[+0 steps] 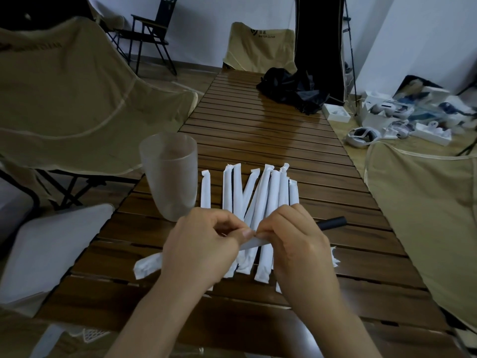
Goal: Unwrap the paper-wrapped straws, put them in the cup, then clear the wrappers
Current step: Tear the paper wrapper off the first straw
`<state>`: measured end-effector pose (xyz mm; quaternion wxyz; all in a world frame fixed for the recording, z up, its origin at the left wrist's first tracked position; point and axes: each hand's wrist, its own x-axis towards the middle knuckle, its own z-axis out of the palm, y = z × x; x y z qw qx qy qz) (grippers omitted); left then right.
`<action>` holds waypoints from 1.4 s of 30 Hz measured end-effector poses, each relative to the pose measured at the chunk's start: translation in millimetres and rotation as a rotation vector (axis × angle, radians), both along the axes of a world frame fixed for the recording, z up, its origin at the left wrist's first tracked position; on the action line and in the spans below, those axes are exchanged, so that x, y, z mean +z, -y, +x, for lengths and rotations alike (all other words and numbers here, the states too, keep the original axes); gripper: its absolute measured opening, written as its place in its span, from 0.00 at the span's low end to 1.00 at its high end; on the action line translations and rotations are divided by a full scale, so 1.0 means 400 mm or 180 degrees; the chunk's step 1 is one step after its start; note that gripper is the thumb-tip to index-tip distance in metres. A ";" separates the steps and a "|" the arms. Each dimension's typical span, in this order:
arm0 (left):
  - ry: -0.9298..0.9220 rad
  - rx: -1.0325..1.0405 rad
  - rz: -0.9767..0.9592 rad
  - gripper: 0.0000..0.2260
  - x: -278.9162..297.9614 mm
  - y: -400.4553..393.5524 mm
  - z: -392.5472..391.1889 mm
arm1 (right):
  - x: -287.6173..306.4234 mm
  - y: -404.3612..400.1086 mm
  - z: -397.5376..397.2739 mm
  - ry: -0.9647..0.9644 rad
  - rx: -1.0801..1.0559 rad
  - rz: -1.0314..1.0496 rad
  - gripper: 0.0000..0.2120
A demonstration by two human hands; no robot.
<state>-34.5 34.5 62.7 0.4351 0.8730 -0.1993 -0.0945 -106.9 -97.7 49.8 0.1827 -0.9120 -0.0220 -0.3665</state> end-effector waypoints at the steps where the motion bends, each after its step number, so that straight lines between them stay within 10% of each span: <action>1: -0.0133 -0.0131 -0.0031 0.03 0.003 -0.002 0.005 | 0.000 -0.001 -0.001 0.0022 0.0022 -0.0020 0.11; 9: -0.0495 -0.0282 -0.0407 0.04 0.014 -0.010 0.012 | 0.009 -0.005 -0.006 0.0033 0.0058 -0.0113 0.12; 16: 0.1320 -0.0335 0.0338 0.04 0.011 -0.012 -0.020 | 0.027 0.016 0.008 -0.1699 -0.0182 0.1317 0.20; 30: 0.2704 -0.0703 0.0023 0.08 -0.018 0.021 -0.027 | 0.048 0.027 0.000 -0.1551 -0.0730 0.2633 0.13; 42: 0.2599 -0.0917 0.0608 0.14 -0.012 -0.003 -0.003 | 0.076 0.051 -0.004 -0.1545 -0.0263 0.1549 0.07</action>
